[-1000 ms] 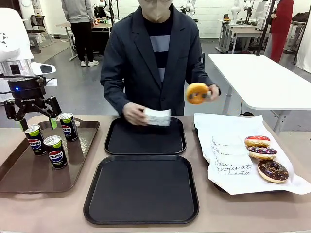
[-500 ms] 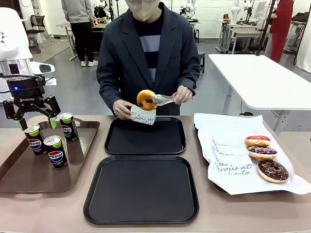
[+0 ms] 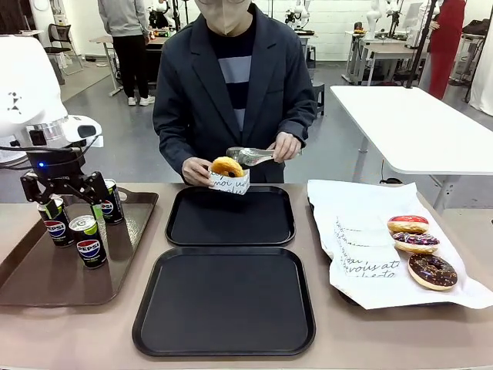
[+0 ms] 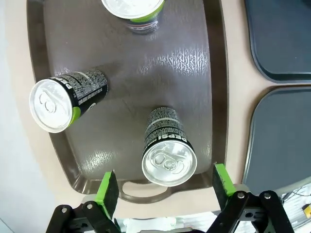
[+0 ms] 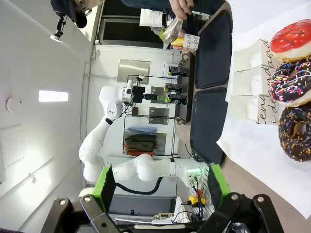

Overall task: Set up donuts and drinks on trays.
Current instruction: Pick up one Pepsi coke and place it on the Flat Tray.

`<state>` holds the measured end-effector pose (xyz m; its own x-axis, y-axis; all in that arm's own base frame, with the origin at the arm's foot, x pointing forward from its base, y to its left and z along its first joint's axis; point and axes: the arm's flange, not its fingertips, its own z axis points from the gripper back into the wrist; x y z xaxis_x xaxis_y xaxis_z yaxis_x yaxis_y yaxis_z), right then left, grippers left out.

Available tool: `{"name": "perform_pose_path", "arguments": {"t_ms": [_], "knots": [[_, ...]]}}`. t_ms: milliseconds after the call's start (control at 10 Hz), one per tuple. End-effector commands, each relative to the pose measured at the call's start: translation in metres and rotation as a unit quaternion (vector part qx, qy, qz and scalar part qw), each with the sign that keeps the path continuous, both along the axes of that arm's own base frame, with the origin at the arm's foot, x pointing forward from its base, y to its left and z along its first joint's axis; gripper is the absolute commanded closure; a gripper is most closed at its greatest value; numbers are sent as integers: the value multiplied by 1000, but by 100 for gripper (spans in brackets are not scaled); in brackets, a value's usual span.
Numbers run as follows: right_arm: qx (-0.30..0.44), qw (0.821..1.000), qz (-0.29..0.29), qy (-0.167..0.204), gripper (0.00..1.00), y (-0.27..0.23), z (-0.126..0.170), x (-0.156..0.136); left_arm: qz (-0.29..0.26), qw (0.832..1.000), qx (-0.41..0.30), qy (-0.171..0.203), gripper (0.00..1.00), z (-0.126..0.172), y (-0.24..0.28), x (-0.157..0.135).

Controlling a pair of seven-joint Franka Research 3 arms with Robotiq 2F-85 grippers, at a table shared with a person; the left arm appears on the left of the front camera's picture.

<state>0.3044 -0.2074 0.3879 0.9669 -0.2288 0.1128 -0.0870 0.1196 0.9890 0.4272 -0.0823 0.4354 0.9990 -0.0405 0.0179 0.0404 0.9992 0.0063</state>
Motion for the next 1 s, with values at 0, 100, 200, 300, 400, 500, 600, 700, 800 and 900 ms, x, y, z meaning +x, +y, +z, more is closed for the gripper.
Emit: {"name": "perform_pose_path", "arguments": {"t_ms": [0,100,200,300,400,500,600,700,800,900], "knots": [[6,1000,1,-10,0,0,-1,0,18,999,25,-24,0,-7,-7,-6],[6,1000,1,-10,0,0,-1,0,21,999,28,-29,0,-12,-8,-4],[6,1000,1,-10,0,0,-1,0,26,999,24,-26,0,-17,-9,-3],[6,1000,1,-10,0,0,-1,0,30,999,21,-26,0,-23,-10,-3],[6,1000,1,-10,0,0,-1,0,35,999,19,-19,0,-29,-9,-3],[6,1000,1,-10,0,0,-1,0,39,999,18,-18,0,-33,-8,-3],[6,1000,1,-10,0,0,-1,0,44,999,17,-14,0,-39,-6,-4],[6,1000,1,-10,0,0,-1,0,50,999,14,-14,0,-44,-5,-3],[6,1000,1,-10,0,0,-1,0,52,998,12,-18,0,-47,-4,-2],[6,1000,1,-10,0,0,-1,0,54,998,10,-20,0,-48,-5,-1]]}}
